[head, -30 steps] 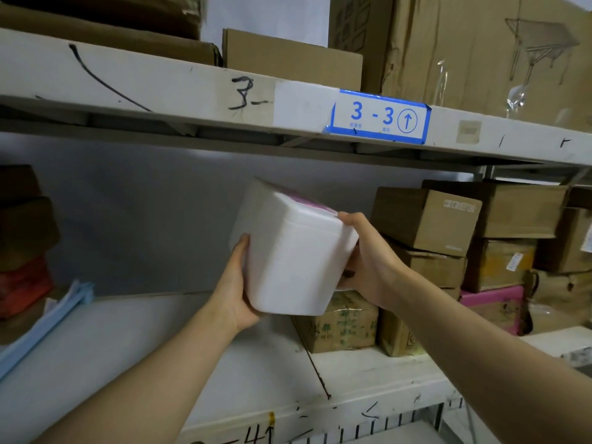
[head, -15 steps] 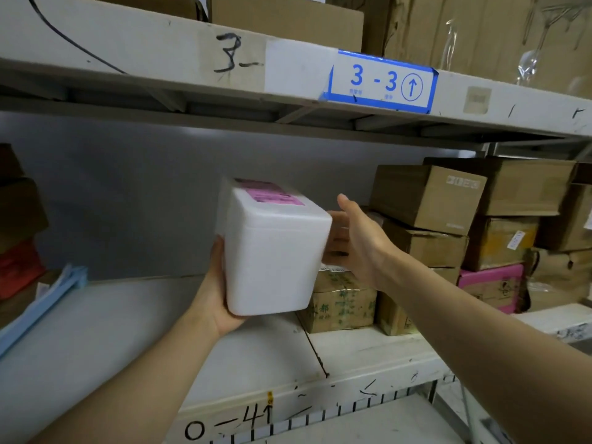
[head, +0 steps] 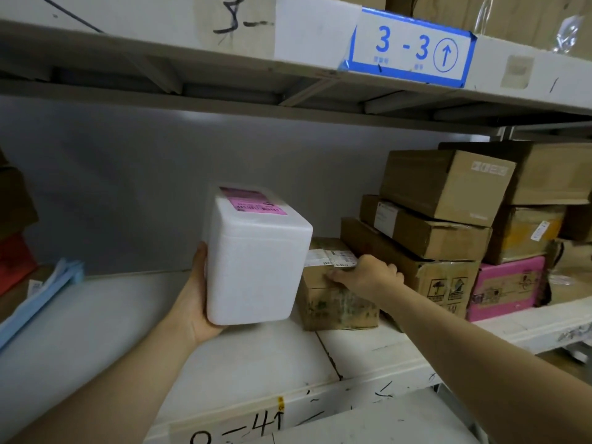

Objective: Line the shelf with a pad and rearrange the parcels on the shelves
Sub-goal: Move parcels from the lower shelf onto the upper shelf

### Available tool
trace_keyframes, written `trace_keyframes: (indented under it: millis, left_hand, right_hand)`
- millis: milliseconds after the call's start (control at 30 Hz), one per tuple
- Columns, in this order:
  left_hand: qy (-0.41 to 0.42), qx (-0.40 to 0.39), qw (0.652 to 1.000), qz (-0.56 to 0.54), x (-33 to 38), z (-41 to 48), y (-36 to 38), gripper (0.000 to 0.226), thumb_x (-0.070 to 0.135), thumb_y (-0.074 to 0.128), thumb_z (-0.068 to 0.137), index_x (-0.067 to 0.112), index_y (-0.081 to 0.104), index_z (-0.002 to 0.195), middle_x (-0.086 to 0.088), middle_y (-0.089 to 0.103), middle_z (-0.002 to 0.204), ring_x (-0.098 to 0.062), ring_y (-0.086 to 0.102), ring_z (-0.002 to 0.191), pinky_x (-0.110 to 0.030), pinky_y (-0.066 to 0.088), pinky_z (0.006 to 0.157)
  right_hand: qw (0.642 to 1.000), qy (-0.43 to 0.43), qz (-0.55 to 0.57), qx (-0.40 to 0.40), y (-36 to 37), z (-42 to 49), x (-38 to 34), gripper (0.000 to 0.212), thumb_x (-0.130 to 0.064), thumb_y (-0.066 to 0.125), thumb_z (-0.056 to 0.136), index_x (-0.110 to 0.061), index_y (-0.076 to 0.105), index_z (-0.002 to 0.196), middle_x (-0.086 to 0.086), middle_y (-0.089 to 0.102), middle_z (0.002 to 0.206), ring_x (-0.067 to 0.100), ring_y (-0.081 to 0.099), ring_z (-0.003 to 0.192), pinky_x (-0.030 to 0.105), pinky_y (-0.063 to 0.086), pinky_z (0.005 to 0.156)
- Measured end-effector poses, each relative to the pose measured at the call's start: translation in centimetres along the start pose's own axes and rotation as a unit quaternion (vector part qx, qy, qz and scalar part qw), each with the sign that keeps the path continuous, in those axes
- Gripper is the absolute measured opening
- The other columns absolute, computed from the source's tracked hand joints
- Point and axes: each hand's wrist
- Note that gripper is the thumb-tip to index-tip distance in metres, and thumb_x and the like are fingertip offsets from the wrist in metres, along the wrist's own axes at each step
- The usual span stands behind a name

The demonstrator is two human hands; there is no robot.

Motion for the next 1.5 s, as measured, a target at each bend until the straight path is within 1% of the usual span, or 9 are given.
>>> trace_keyframes:
  millis: [100, 200, 433, 733, 867, 1000, 1200, 1367, 1500]
  left_hand:
    - [-0.003, 0.005, 1.0, 0.005, 0.0, 0.1, -0.1, 0.047, 0.073, 0.056, 0.084, 0.031, 0.072, 0.098, 0.003, 0.076, 0.092, -0.023, 0.072, 0.082, -0.04, 0.054, 0.078]
    - [-0.002, 0.016, 1.0, 0.013, 0.2, 0.2, -0.3, 0.048, 0.073, 0.058, 0.084, 0.031, 0.072, 0.1, 0.003, 0.076, 0.091, -0.022, 0.072, 0.082, -0.039, 0.055, 0.077]
    - [-0.004, 0.044, 0.999, 0.024, -0.3, 0.0, 0.2, 0.054, 0.075, 0.054, 0.084, 0.029, 0.075, 0.102, -0.002, 0.078, 0.094, -0.023, 0.075, 0.081, -0.038, 0.06, 0.071]
    - [-0.021, 0.022, 1.0, -0.002, -0.2, -1.1, 1.9, 0.057, 0.058, 0.047, 0.097, 0.021, 0.072, 0.06, 0.001, 0.069, 0.06, -0.021, 0.067, 0.051, -0.031, 0.056, 0.05]
    - [-0.005, 0.021, 1.0, 0.005, 0.1, -1.7, 2.7, 0.06, 0.056, 0.046, 0.097, 0.022, 0.069, 0.054, 0.003, 0.066, 0.056, -0.019, 0.064, 0.046, -0.03, 0.055, 0.047]
    - [0.013, 0.022, 1.0, 0.008, 0.4, -2.8, 3.7, 0.056, 0.056, 0.049, 0.095, 0.023, 0.068, 0.054, 0.005, 0.066, 0.057, -0.017, 0.064, 0.047, -0.029, 0.056, 0.049]
    - [0.02, 0.022, 1.0, 0.006, 0.2, -4.6, 4.8, 0.063, 0.046, 0.044, 0.1, 0.021, 0.066, 0.047, 0.005, 0.062, 0.05, -0.016, 0.061, 0.04, -0.027, 0.053, 0.042]
    - [0.039, 0.017, 0.999, 0.005, -0.4, -6.8, 6.6, 0.06, 0.035, 0.045, 0.096, 0.019, 0.063, 0.041, 0.006, 0.058, 0.044, -0.014, 0.058, 0.034, -0.023, 0.05, 0.036]
    - [0.063, 0.029, 0.997, -0.015, -1.6, -9.6, 7.7, 0.053, 0.038, 0.044, 0.098, 0.023, 0.064, 0.051, 0.008, 0.061, 0.05, -0.014, 0.06, 0.041, -0.025, 0.054, 0.043]
  right_hand:
    - [0.992, 0.03, 0.116, -0.032, 0.4, 0.8, 0.0, 0.076, -0.074, 0.072, 0.071, -0.019, 0.055, 0.12, 0.007, 0.06, 0.12, 0.031, 0.056, 0.116, 0.043, 0.048, 0.1]
    - [0.969, 0.061, 0.232, -0.063, 0.6, 0.7, 0.5, 0.054, -0.056, 0.073, 0.084, -0.015, 0.049, 0.11, 0.002, 0.059, 0.099, 0.022, 0.057, 0.098, 0.032, 0.047, 0.082]
    - [0.932, 0.105, 0.331, -0.107, 1.7, 0.4, 1.2, 0.054, -0.054, 0.072, 0.085, -0.014, 0.051, 0.113, 0.007, 0.062, 0.097, 0.029, 0.06, 0.102, 0.045, 0.049, 0.102]
    - [0.891, 0.126, 0.416, -0.13, 2.3, 0.6, 1.2, 0.073, -0.061, 0.077, 0.075, -0.018, 0.054, 0.128, 0.009, 0.066, 0.111, 0.028, 0.062, 0.104, 0.044, 0.049, 0.103]
    - [0.874, 0.13, 0.453, -0.118, 2.2, 0.3, 1.0, 0.053, -0.055, 0.074, 0.083, -0.017, 0.057, 0.115, 0.01, 0.067, 0.101, 0.025, 0.063, 0.091, 0.041, 0.053, 0.094]
    - [0.856, 0.127, 0.491, -0.105, 2.3, -0.1, 1.1, 0.038, -0.045, 0.075, 0.085, -0.016, 0.056, 0.1, 0.009, 0.065, 0.094, 0.024, 0.062, 0.084, 0.046, 0.054, 0.097]
    - [0.838, 0.106, 0.519, -0.133, 1.8, -1.1, 1.5, 0.045, -0.053, 0.069, 0.083, -0.018, 0.064, 0.112, 0.01, 0.074, 0.107, 0.026, 0.07, 0.102, 0.043, 0.055, 0.098]
    - [0.83, 0.064, 0.543, -0.111, 0.2, -2.3, 2.9, 0.041, -0.048, 0.07, 0.084, -0.017, 0.066, 0.11, 0.011, 0.077, 0.101, 0.029, 0.072, 0.098, 0.047, 0.057, 0.094]
    - [0.821, 0.031, 0.559, -0.115, -1.7, -3.5, 3.7, 0.037, -0.042, 0.069, 0.086, -0.018, 0.064, 0.113, 0.01, 0.078, 0.1, 0.029, 0.073, 0.096, 0.044, 0.06, 0.085]
Point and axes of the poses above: each hand's wrist, its own z-axis towards the middle knuckle, its own y-axis out of the palm, x = y × z
